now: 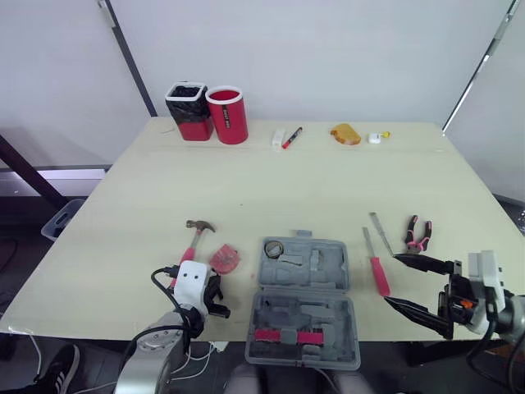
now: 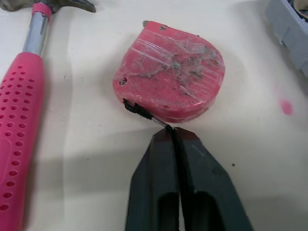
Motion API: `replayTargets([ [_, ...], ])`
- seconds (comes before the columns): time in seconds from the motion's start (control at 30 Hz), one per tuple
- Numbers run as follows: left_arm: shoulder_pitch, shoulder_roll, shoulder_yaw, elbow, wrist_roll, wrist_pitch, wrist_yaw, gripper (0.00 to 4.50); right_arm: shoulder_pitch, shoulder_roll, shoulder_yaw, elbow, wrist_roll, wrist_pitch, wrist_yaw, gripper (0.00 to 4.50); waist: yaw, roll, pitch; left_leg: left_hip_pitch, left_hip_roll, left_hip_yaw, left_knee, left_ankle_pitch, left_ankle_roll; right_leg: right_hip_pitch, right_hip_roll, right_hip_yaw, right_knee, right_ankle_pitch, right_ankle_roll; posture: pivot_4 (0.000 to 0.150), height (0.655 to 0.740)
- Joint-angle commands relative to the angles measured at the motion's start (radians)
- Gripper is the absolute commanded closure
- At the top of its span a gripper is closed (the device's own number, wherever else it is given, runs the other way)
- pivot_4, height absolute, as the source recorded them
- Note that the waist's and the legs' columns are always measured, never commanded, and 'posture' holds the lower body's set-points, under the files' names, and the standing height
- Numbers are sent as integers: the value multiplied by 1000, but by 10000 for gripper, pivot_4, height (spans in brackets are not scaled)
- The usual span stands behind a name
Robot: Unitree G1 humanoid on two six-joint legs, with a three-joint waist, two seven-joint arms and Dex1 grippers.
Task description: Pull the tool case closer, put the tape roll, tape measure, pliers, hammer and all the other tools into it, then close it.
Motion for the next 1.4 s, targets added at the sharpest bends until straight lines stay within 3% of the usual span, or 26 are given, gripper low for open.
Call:
replayTargets([
  [0.03, 32, 18, 5, -26, -13, 12, -26, 44033, -18, 3, -1, -24, 2, -21, 4, 0, -1, 0, 0, 0, 0, 0, 0, 0, 0, 0, 0, 0, 0, 0, 0, 1500, 7400],
  [0.4, 170, 53, 20, -133, -7, 14, -40, 44033, -25, 15, 17, -13, -13, -34, 1, 0, -1, 0, 0, 0, 1, 0, -2, 0, 0, 0, -1, 0, -3, 0, 0, 1500, 7400],
  [0.5, 169, 50, 24, -134, -8, 16, -35, 36405, -25, 17, 21, -10, -17, -38, 0, 0, -1, 0, 0, 0, 1, 0, -2, 0, 0, 0, -1, 0, -3, 0, 0, 1500, 7400],
  [0.57, 158, 52, 23, -125, -4, 15, -34, 27140, -24, 18, 22, -11, -18, -38, 0, 0, -1, 0, 0, 0, 1, 0, -2, 0, 0, 0, -1, 0, -3, 0, 0, 1500, 7400],
  [0.63, 137, 52, 19, -110, 0, 13, -32, 20633, -25, 17, 20, -9, -20, -38, 1, 0, -1, 0, 0, 0, 1, 0, -2, 0, 0, 0, -1, 0, -3, 0, 0, 1500, 7400],
  [0.83, 101, 46, 8, -85, 3, 12, -28, 20633, -26, 18, 18, -4, -27, -42, 0, 0, 0, 0, 0, 0, 1, 0, -2, 0, 0, 0, -1, 0, -3, 0, 0, 1500, 7400],
  [0.93, 93, 38, 11, -80, -1, 10, -23, 28936, -28, 23, 22, -4, -32, -45, -4, 0, 0, 0, 0, 0, 1, 0, -2, 0, 0, 0, -1, 0, -3, 0, 0, 1500, 7400],
  [1.07, 86, 43, 10, -64, 2, 6, -25, 44529, -35, 33, 25, -1, -17, -49, 7, 0, 0, 0, 0, 0, 0, 0, -2, 0, 0, 0, -1, 0, -3, 0, 0, 1500, 7400],
  [1.4, 154, 72, 22, -113, -27, -6, -83, 44529, -37, -17, 51, -8, -10, -65, 149, 0, -1, 0, 0, 0, 1, 0, -2, 0, 0, 0, -1, 0, -4, 0, 0, 1500, 7400],
])
